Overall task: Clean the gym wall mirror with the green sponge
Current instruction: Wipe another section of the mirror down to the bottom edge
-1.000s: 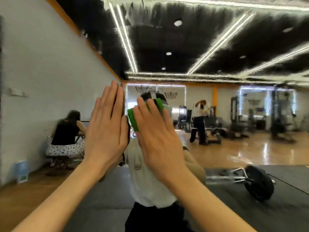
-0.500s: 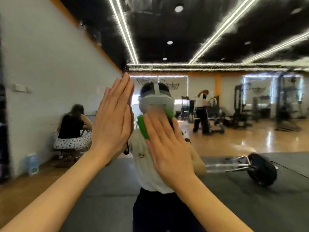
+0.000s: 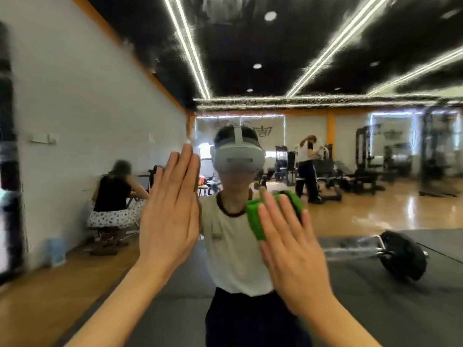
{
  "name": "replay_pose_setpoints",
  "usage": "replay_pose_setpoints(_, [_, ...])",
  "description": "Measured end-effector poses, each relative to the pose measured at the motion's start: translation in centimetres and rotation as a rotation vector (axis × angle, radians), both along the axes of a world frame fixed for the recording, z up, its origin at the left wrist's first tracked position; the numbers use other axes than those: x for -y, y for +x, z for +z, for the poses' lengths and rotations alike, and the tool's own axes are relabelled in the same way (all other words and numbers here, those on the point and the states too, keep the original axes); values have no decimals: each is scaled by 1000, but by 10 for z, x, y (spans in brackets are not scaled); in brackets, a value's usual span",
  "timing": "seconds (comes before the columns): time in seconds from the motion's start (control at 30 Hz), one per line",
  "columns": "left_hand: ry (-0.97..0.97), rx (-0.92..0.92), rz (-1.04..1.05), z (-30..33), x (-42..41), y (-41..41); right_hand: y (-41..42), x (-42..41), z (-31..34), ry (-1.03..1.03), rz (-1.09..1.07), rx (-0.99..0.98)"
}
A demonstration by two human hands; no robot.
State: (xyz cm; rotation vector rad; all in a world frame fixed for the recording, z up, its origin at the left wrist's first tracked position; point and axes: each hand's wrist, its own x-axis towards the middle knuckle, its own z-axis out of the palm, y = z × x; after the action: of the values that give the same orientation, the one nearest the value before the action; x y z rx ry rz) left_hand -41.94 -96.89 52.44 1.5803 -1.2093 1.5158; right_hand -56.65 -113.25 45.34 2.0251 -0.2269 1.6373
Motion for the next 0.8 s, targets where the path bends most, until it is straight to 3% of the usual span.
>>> replay_pose_setpoints(0.1, [-8, -3, -3, 0, 1, 0, -62, 58, -13, 418, -32, 254])
replay_pose_setpoints(0.2, [-10, 1, 5, 0, 1, -1, -51, 37, -2, 678, 59, 554])
replay_pose_setpoints(0.27, [-4, -3, 0, -1, 0, -1, -11, -4, 13, 531, 105, 455])
replay_pose_setpoints(0.37, [8, 2, 2, 0, 0, -1, 36, -43, 25, 49, 93, 58])
replay_pose_setpoints(0.47, [10, 2, 4, 0, 0, -1, 9, -7, 43, -152, 46, -60])
replay_pose_setpoints(0.57, [6, -16, -15, -1, 1, -2, -60, 60, 48, 139, 40, 124])
replay_pose_setpoints(0.7, [-5, -43, -64, -1, 1, -4, -126, 120, 48, 659, 79, 629])
replay_pose_setpoints(0.77, [-15, -51, -76, -1, 1, -6, -114, 107, 58, 760, 84, 706])
replay_pose_setpoints(0.8, [-31, -66, -76, 0, 3, -10, -100, 93, 63, 706, 78, 670])
